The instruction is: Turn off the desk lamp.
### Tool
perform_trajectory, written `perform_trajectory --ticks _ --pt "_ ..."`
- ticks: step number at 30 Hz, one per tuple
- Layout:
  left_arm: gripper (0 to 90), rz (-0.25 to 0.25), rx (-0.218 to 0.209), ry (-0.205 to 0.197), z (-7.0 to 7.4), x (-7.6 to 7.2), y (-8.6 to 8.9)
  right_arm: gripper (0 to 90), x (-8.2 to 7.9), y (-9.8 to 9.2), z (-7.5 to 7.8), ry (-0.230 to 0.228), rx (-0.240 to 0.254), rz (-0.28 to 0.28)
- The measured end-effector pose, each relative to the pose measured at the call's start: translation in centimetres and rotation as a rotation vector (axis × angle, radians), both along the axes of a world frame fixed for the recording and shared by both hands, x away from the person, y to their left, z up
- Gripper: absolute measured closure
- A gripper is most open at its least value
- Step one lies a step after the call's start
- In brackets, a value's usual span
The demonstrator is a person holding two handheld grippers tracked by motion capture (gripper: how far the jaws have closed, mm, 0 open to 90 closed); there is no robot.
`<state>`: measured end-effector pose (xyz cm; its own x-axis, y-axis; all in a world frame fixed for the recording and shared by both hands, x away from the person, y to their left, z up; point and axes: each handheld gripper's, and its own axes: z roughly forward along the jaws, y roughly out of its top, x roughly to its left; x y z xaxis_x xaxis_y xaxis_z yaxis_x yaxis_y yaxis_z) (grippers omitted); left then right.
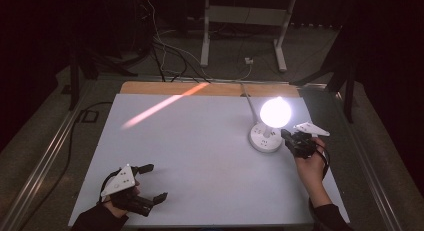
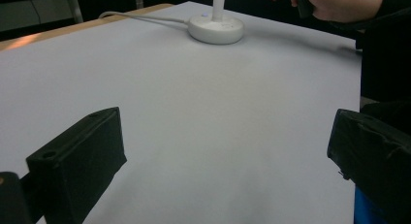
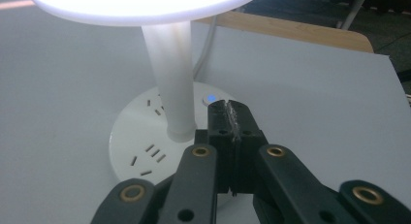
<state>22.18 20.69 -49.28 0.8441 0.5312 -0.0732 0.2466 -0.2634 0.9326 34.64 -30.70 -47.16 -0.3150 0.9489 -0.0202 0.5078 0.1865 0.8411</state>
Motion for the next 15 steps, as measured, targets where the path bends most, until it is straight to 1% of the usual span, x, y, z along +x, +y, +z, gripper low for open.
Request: perform_trajectory --ticks 6,9,12,15 --pt "0.6 0.000 0.001 0.002 0.0 0.0 0.0 89.4 0.3 0.1 -0.6 0.010 -0.008 -0.006" --pt "0.7 -0.002 0.005 -0.001 0.0 0.0 0.0 89.4 0.5 0.1 -1.0 0.023 -0.012 -0.009" --pt "0.7 0.001 0.000 0.002 0.0 0.0 0.0 89.4 0.7 0.2 -1.4 0.034 -0.018 -0.008" --pt "0.7 -0.001 0.009 0.000 0.0 0.0 0.0 89.4 0.8 0.3 -1.9 0.047 -0.030 -0.009"
